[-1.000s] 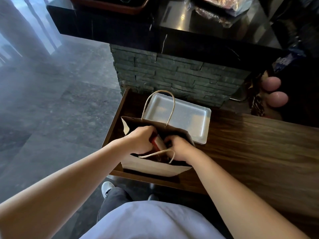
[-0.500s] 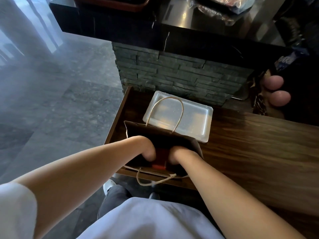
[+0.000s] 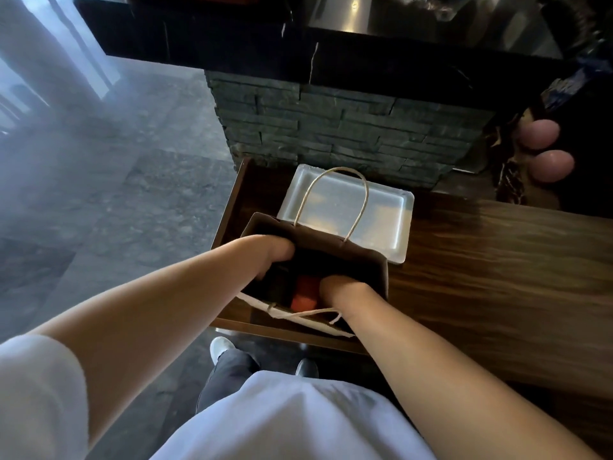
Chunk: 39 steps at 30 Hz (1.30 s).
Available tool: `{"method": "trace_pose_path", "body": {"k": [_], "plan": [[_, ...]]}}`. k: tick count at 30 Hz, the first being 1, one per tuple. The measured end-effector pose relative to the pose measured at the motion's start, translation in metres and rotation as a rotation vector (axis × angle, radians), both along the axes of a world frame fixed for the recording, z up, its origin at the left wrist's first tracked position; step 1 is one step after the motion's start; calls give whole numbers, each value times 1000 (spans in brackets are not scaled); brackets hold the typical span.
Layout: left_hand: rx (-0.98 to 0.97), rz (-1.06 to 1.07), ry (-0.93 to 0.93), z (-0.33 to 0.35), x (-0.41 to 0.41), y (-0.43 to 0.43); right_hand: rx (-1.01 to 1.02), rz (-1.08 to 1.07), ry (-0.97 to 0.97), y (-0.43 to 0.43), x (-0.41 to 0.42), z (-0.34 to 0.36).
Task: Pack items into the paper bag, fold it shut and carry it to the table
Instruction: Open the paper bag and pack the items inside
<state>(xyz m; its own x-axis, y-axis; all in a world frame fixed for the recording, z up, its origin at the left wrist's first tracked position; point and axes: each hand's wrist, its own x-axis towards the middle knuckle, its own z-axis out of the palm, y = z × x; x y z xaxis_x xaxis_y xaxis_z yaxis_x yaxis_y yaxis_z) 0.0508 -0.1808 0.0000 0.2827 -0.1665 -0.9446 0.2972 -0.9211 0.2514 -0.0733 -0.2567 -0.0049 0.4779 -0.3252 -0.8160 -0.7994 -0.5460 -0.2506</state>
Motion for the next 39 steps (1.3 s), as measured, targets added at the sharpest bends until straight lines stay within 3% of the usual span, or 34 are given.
{"method": "trace_pose_path", "body": {"k": [5,9,12,17,21,24,28,32,39], "plan": [[36,-109,-21,5,2,-19,67,4,-59,9,-2,-4],[108,-454,-161,0,-2,-26,-3,112,-17,13,-2,-3],[182,-542,-167,-16,-6,-20,46,90,12,11,-11,-3],[217,-529,-50,-31,-10,-7,190,-98,4,7,-14,7],[97,-414,-87,-37,-8,2,164,-7,5,7,-9,20],[-8,-193,-3,-40,-5,8,122,42,-7,6,-10,22],[-148,110,-22,-38,2,20,86,81,-30,7,-9,26],[-39,34,20,-33,4,24,97,123,26,11,-13,29],[-30,-106,-85,-15,-1,18,72,137,18,19,-15,39]]}}
